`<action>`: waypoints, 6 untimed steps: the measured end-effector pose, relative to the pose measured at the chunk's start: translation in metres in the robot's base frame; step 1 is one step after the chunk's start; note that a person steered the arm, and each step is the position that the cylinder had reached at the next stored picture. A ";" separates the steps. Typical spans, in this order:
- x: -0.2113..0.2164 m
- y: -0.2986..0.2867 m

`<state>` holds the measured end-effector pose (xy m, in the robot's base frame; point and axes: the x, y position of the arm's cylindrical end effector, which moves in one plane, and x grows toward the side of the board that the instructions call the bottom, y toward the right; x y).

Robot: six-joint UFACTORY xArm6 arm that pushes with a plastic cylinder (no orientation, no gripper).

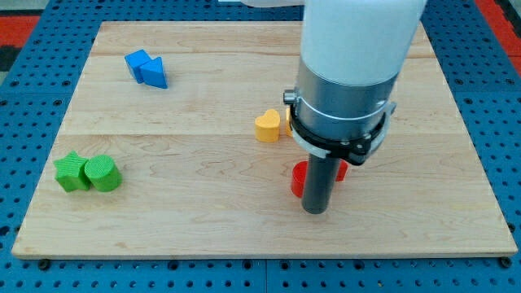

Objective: Touch the top side of the red star

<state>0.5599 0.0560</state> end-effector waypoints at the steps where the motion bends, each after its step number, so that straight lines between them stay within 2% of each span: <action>1: -0.008 -0.012; 2: -0.013 -0.015; 3: 0.001 0.001; 4: 0.015 0.049; 6: -0.051 0.079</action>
